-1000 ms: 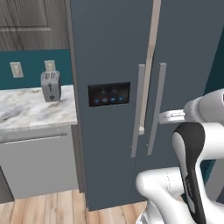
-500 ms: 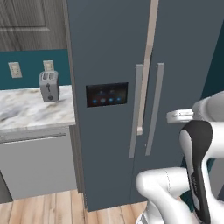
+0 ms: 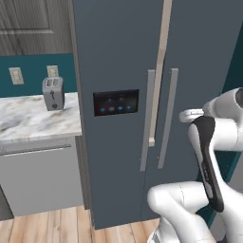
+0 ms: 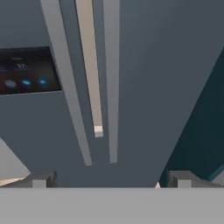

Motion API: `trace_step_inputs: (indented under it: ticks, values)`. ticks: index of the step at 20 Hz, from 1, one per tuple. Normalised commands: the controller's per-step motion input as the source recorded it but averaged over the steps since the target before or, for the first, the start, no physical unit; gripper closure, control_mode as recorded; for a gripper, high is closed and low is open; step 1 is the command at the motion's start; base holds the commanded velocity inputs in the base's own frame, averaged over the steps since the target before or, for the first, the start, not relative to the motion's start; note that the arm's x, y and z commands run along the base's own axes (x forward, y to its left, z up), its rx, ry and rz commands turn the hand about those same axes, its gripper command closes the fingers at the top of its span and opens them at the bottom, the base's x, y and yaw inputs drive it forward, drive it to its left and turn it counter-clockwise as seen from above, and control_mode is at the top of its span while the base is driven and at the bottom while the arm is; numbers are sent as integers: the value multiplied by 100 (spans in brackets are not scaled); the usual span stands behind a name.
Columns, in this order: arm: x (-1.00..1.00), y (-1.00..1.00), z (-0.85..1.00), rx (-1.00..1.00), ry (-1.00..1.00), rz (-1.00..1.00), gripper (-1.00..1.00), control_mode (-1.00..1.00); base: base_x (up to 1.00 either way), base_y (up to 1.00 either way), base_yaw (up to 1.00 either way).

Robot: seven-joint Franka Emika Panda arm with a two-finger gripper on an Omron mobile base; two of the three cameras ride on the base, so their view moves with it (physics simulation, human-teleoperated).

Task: Take the donut and cake from the fridge and place them on the empty tray on the dining counter.

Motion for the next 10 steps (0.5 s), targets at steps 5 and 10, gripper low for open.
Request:
trace_step_inputs:
  ticks: [5, 10]
  values:
    - [99, 0, -35, 0, -5, 0, -100, -100, 0, 0, 0]
    - [73, -13, -22, 0, -20, 0, -100, -100, 0, 0, 0]
